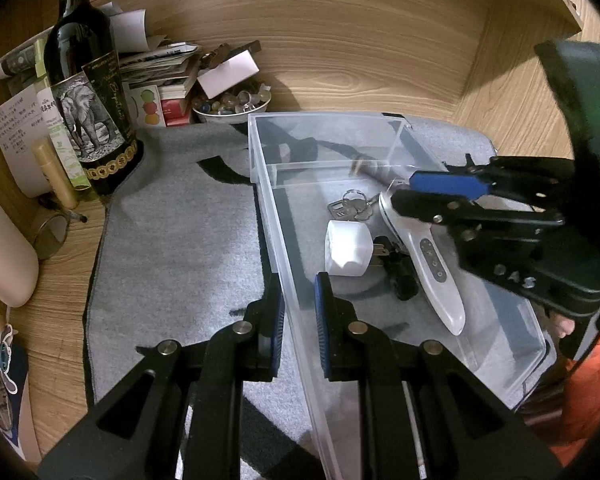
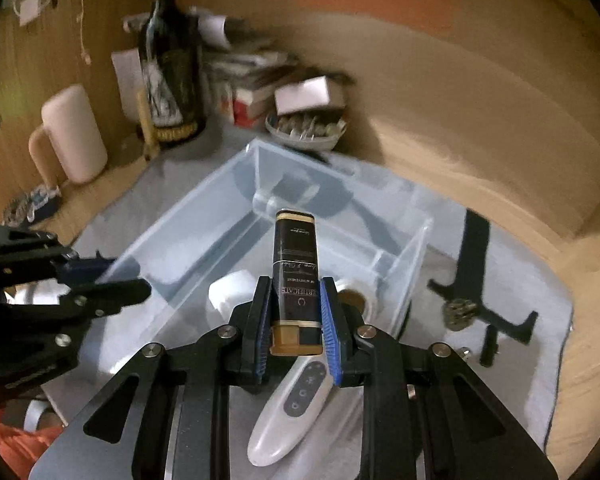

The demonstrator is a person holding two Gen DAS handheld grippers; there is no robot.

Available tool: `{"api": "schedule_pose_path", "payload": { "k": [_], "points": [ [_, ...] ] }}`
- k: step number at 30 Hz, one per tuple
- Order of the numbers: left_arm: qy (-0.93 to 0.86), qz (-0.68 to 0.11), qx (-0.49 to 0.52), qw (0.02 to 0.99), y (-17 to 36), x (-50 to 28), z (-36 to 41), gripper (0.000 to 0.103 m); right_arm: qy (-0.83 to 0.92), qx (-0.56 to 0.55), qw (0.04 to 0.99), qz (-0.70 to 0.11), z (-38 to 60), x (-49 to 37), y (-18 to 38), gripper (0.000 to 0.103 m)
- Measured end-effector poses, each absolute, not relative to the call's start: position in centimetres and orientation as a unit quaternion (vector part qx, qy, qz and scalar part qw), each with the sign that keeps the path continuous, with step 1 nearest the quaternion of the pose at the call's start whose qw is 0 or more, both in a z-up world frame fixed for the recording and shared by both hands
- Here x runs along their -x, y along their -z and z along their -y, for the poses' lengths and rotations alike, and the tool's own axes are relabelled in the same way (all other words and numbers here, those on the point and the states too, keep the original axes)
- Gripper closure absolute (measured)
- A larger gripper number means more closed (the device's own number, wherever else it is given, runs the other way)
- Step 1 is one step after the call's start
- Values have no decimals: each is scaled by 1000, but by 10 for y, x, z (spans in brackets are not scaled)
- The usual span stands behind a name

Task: Organize rigid objects
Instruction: 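Lower the black-and-gold cylinder into the box and open the right tool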

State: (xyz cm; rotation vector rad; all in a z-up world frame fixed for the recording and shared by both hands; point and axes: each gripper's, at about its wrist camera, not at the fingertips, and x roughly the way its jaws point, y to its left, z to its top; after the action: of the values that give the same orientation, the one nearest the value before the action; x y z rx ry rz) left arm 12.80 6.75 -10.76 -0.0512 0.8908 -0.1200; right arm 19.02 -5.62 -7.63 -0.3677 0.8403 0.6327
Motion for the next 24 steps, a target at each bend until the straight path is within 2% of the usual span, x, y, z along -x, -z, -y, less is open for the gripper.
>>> {"api": "schedule_pose_path", "payload": {
  "k": [9, 11, 13, 15, 21, 24],
  "points": [
    [58, -431, 25, 900, 107, -129, -66, 88, -286, 174, 845, -418, 58, -197, 83, 81],
    [58, -430, 25, 900, 107, -129, -66, 88, -287, 168, 848, -413, 61, -196, 79, 76],
    [58, -430, 26, 900, 108, -128, -66, 88, -285, 162, 855, -402, 65, -193, 73, 60],
    [58, -430, 25, 900, 107, -129, -66, 88, -281, 159, 864, -387, 70, -190, 66, 55],
    [58, -431, 25, 900, 108, -129, -66, 88, -257, 133, 888, -357, 95, -187, 42, 44],
    [58, -431, 25, 900, 107, -128, -67, 88, -239, 121, 899, -347, 112, -187, 34, 43]
  ]
}}
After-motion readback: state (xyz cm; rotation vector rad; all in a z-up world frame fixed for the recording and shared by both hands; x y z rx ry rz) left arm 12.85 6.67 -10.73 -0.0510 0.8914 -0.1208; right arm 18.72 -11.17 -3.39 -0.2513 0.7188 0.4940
